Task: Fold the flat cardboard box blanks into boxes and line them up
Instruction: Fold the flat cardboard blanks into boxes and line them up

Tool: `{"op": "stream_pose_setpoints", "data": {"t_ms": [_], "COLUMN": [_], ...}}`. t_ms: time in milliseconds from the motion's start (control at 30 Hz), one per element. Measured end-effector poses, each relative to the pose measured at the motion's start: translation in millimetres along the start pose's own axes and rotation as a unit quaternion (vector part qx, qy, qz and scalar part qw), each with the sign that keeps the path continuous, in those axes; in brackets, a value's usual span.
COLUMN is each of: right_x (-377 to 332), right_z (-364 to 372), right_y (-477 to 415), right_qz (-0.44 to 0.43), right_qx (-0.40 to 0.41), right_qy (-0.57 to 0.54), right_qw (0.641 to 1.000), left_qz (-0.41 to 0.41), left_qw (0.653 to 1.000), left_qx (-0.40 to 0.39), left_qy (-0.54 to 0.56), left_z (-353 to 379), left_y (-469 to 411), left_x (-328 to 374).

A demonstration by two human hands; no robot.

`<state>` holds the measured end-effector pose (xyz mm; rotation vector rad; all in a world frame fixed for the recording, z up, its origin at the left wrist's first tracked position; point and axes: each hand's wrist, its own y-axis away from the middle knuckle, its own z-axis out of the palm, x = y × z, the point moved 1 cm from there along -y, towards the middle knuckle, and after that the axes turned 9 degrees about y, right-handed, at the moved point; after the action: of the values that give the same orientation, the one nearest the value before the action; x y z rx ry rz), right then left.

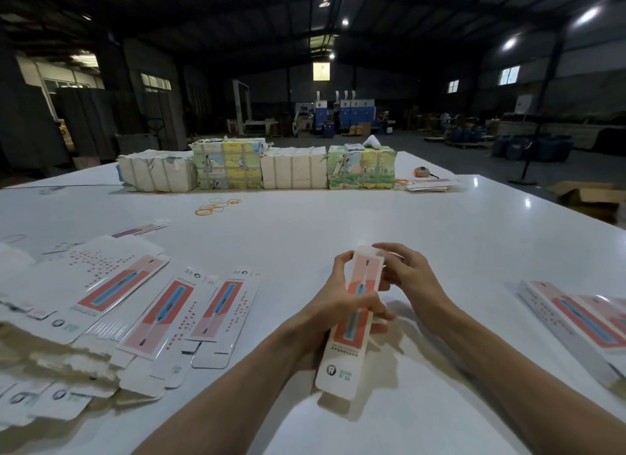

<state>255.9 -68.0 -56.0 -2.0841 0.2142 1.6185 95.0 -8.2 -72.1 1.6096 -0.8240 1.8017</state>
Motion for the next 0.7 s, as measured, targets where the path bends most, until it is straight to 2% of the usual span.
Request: {"op": "stream_pose_setpoints", "data": {"t_ms": [133,333,533,700], "right_x": [-2,-7,-12,-16], "right_z": [-7,-3,-11,-10], "right_y": [2,1,2,0], "right_qz": [-0.025,-0.092,-0.042,0.017], "right_qx": [-0.013,0.021,-0.058,-0.055], "right_qy": [0.021,0.114,-0.052,-0.124], "right_qw": [0.999,0.989,0.996,0.991], "left_qz": [0.006,0.014,0.000,0.002], "left_qw": [1.000,1.000,0.999,0.999], "left_qx": [-0.011,-0.015,-0.018,-0.023], "left_qy": [-0.011,-0.007,-0.036,-0.038], "left_z": [-3,-1,-2,-4], "left_y": [0,2,0,-1], "left_x": [-1,3,4,4]}}
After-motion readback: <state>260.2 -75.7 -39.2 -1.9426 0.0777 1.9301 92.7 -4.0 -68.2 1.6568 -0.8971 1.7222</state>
